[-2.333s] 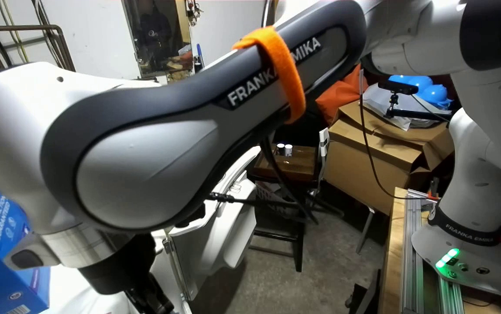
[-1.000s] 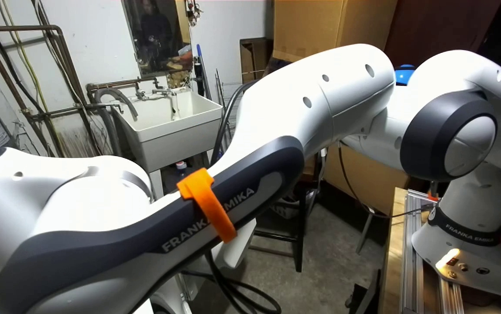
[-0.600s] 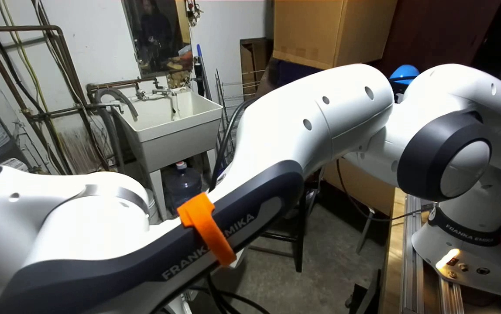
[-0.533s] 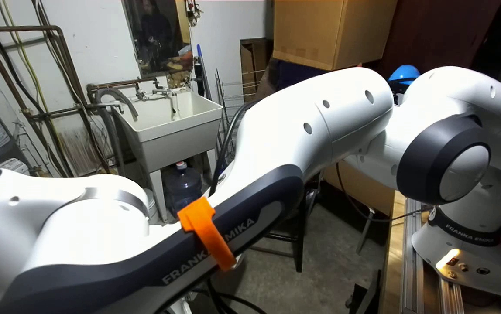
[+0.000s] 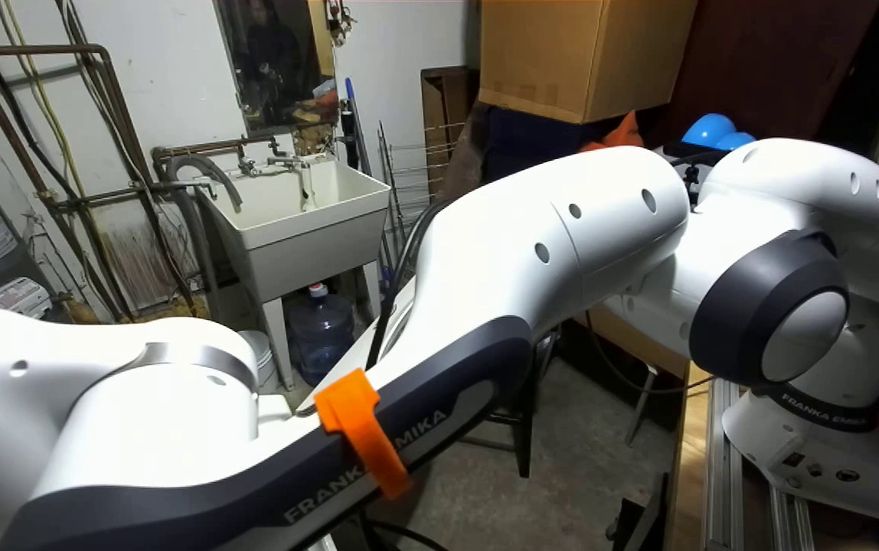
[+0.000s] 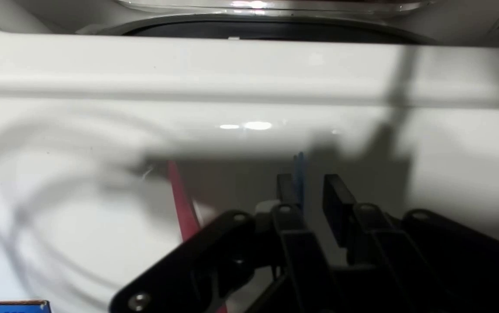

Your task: Pick up the blue spoon from the table and put it on top of the washing machine on the right.

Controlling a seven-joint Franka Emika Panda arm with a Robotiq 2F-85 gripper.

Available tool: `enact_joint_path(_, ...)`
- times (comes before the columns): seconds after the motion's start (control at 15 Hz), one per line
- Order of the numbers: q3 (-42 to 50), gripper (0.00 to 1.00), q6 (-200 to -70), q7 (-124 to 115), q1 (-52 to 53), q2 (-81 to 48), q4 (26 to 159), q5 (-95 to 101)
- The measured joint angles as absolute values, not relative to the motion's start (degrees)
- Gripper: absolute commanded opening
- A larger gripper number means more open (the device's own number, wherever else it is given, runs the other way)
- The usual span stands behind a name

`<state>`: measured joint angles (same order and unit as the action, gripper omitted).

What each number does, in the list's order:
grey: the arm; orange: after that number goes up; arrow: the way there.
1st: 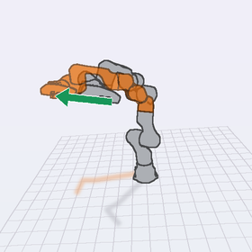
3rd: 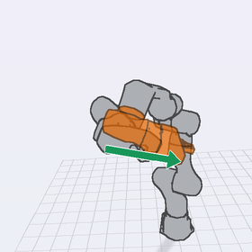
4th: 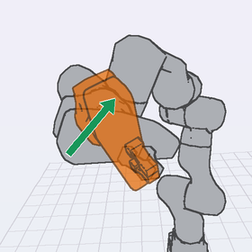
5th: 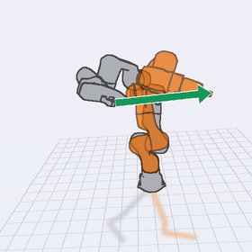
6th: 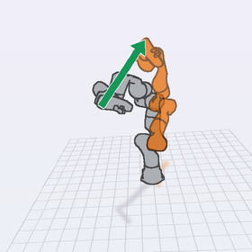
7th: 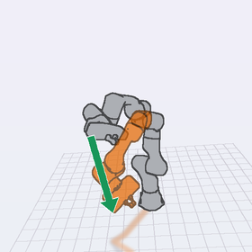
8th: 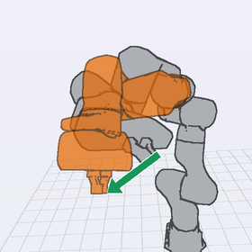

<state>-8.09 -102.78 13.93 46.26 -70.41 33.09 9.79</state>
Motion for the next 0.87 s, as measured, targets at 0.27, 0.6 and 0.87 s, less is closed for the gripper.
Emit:
enact_joint_path(0.27, -7.94, 0.82, -101.64, 14.03, 46.59, -71.7, 30.02, 9.77)
enact_joint_path(0.6, -7.68, 1.0, -100.84, 14.64, 47.22, -71.65, 25.32, 9.66)
enact_joint_path(0.87, -6.72, 1.0, -99.82, 15.96, 46.84, -68.63, 25.18, 9.64)
